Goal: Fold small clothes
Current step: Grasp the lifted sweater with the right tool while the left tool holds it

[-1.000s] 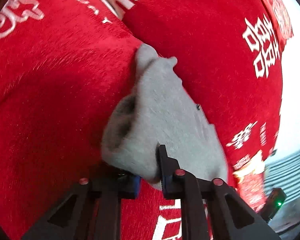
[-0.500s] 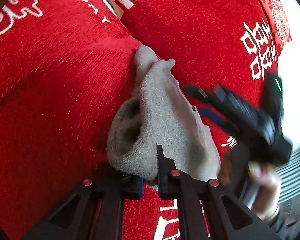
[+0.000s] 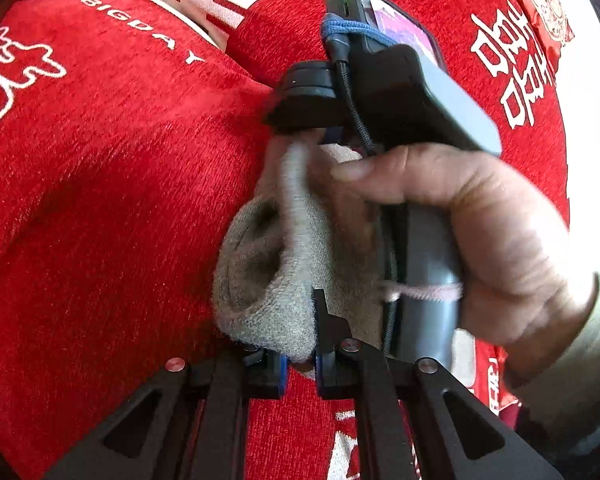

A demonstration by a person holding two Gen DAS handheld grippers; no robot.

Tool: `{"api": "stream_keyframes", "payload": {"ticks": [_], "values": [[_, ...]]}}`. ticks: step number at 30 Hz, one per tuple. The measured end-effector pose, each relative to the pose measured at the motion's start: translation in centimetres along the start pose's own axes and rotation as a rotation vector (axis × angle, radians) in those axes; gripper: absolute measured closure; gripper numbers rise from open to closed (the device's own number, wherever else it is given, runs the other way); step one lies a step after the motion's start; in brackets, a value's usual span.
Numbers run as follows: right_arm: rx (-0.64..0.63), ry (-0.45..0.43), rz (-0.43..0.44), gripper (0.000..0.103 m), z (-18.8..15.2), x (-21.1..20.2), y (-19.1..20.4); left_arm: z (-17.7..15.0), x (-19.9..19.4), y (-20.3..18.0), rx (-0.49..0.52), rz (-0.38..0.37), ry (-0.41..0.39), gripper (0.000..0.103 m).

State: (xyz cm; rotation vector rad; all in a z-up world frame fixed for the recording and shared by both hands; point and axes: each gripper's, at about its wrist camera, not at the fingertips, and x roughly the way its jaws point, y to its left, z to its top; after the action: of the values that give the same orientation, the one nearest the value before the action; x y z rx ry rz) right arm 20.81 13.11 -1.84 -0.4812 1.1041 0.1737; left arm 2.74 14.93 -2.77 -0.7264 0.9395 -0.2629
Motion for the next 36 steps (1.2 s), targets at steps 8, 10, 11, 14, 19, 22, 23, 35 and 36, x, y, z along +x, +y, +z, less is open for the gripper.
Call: {"api": "stream_keyframes", "payload": {"ticks": [8,10,11,14,19,22,23,35,36], "values": [[0.053,-0.045,0.11,0.082,-0.1,-2.1,-3.0,0.0,-0.7,-2.1,0.079,0.069,-0.021,0.094],[0.058,-0.066,0.131,0.082,0.0,-2.9,-3.7,0.0,-1.0,-2.8,0.096,0.079,-0.029,0.094],[0.063,-0.072,0.141,0.082,0.0,-3.1,-4.1,0.1,-1.0,-3.2,0.105,0.083,-0.032,0.094],[0.101,-0.089,0.187,0.083,0.0,-4.0,-5.7,0.1,-1.5,-4.0,0.129,0.088,-0.04,0.094],[0.168,-0.114,0.266,0.083,-0.5,-5.1,-8.4,-0.3,-2.0,-6.1,0.183,0.1,-0.051,0.094],[0.201,-0.122,0.3,0.083,-0.8,-5.2,-9.7,-0.5,-2.2,-7.0,0.205,0.106,-0.053,0.094],[0.208,-0.125,0.309,0.083,-0.9,-5.2,-10.2,-0.7,-2.3,-7.4,0.214,0.108,-0.054,0.094],[0.292,-0.15,0.398,0.083,-2.1,-6.0,-14.3,-2.0,-2.2,-10.8,0.302,0.141,-0.062,0.094],[0.303,-0.151,0.41,0.083,-2.2,-6.1,-14.6,-2.2,-2.2,-11.1,0.308,0.143,-0.063,0.094]]}}
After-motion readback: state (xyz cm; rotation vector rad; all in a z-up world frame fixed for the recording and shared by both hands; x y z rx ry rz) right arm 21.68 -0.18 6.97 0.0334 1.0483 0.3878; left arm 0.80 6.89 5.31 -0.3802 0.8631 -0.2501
